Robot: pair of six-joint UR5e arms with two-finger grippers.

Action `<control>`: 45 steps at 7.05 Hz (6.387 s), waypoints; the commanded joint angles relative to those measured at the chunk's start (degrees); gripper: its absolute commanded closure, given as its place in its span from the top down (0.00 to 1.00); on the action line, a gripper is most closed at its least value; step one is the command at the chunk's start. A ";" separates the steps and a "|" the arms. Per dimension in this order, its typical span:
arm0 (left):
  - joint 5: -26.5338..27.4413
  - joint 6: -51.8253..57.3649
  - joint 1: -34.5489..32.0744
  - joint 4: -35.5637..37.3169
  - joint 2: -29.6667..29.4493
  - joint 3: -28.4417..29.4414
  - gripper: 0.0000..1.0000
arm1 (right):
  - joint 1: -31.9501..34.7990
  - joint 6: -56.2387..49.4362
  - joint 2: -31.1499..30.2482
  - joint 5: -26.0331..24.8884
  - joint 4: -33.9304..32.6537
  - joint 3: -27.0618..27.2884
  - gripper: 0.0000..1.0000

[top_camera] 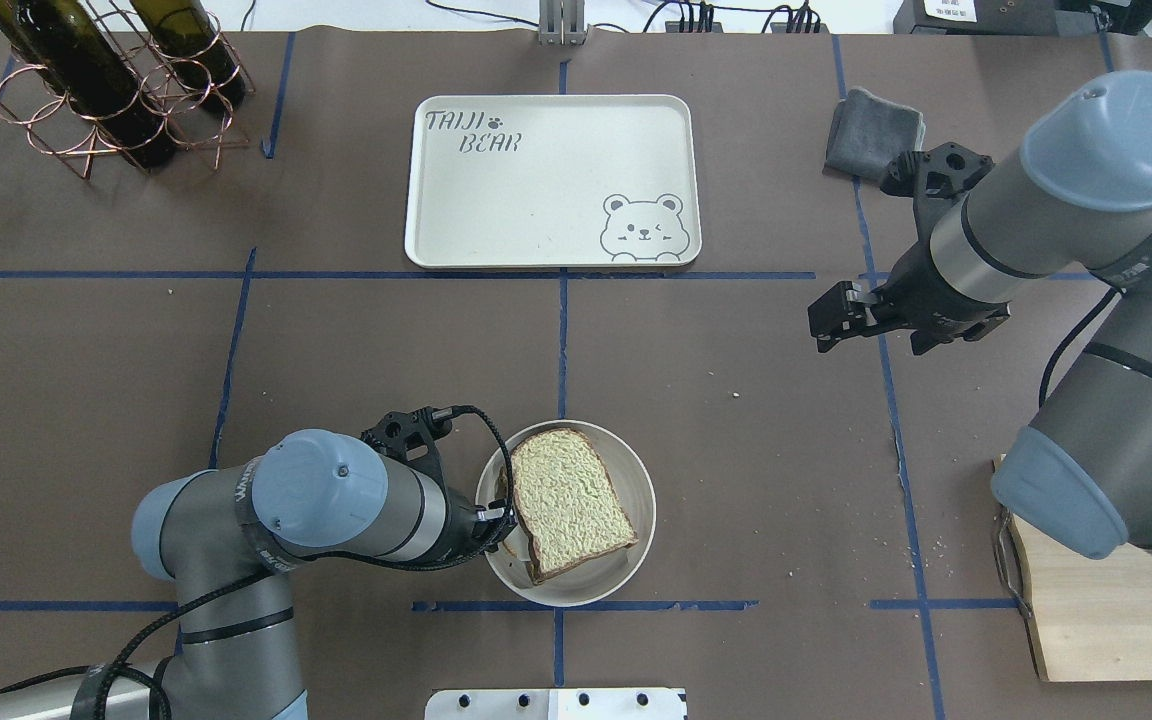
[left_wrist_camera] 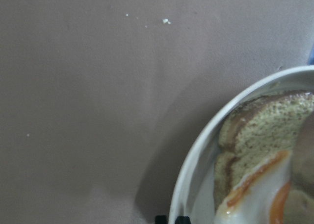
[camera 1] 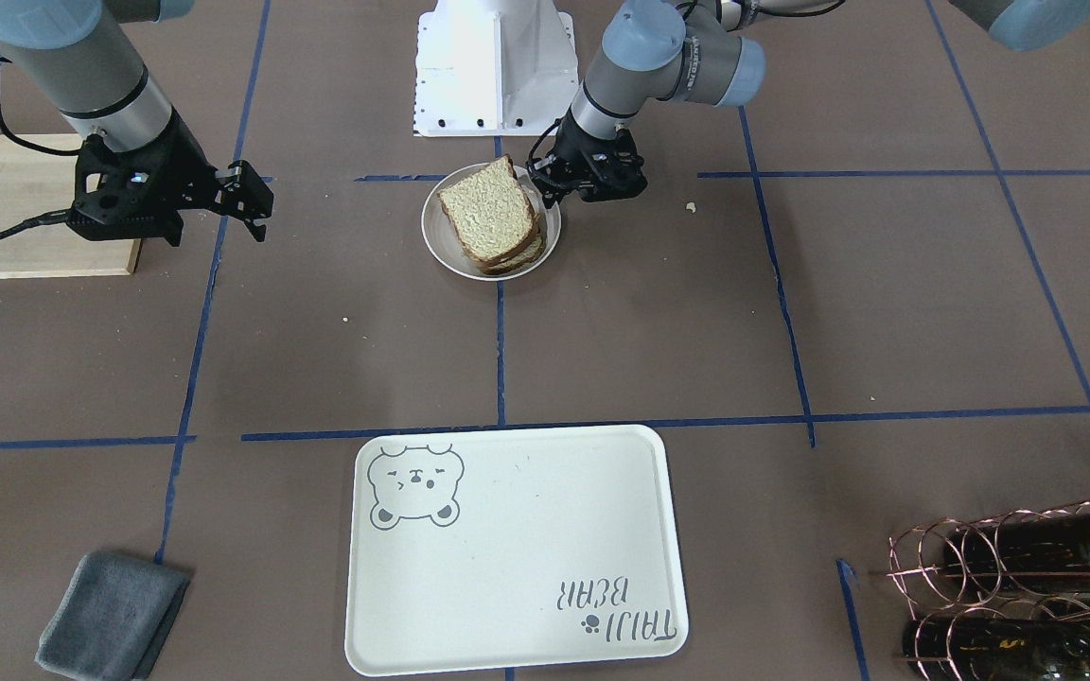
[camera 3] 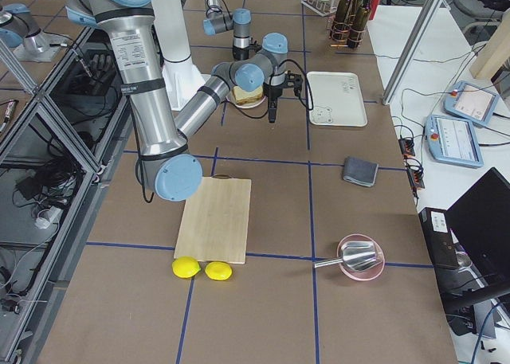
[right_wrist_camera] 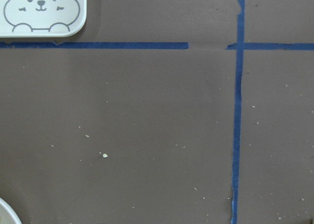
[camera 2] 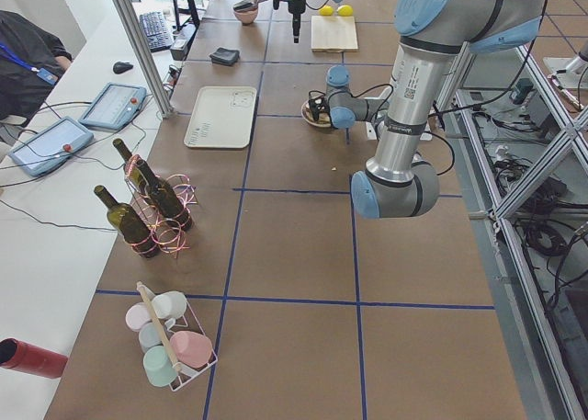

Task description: Make sandwich and place on tray

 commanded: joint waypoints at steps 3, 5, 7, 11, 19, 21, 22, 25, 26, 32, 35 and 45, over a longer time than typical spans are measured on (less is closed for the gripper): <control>-0.71 -5.19 -0.69 -14.73 1.04 -0.76 0.00 | 6.63 -15.33 -6.63 0.09 0.00 -0.16 1.00; -5.61 -5.91 -4.27 -14.84 0.95 -0.68 0.00 | 12.58 -25.59 -11.37 1.05 -0.09 -0.59 1.00; -10.20 -5.47 -11.91 -14.14 0.08 1.42 0.00 | 22.41 -39.38 -14.55 6.65 0.09 -5.66 1.00; -12.31 -2.67 -20.63 -10.72 -8.61 12.13 0.00 | 38.59 -66.53 -15.53 11.32 0.35 -21.81 1.00; -5.49 -20.55 -24.86 -20.87 -23.90 41.64 0.00 | 43.99 -63.09 -15.88 15.56 0.61 -24.68 1.00; -3.45 -21.98 -24.78 -21.87 -25.49 45.10 0.00 | 44.00 -63.18 -15.88 15.56 0.61 -24.68 1.00; -3.35 -21.99 -24.69 -21.87 -26.20 45.98 0.00 | 44.00 -63.09 -15.88 15.56 0.61 -24.85 1.00; -3.44 -15.28 -24.60 -21.78 -25.16 44.69 0.99 | 44.00 -62.91 -15.79 15.56 0.53 -24.94 1.00; -3.79 -12.70 -24.69 -21.70 -20.02 38.15 1.00 | 44.00 -62.91 -15.79 15.56 0.61 -24.85 1.00; -7.40 6.60 -26.70 -3.30 -3.39 7.56 1.00 | 44.44 -62.83 -15.79 15.47 0.61 -24.77 1.00; -7.48 21.54 -29.68 8.15 2.60 -2.40 1.00 | 44.61 -52.09 -16.57 15.56 9.61 -24.94 1.00; -26.11 93.36 -66.41 20.23 27.03 2.28 1.00 | 44.61 -47.97 -16.67 18.37 12.83 -25.20 1.00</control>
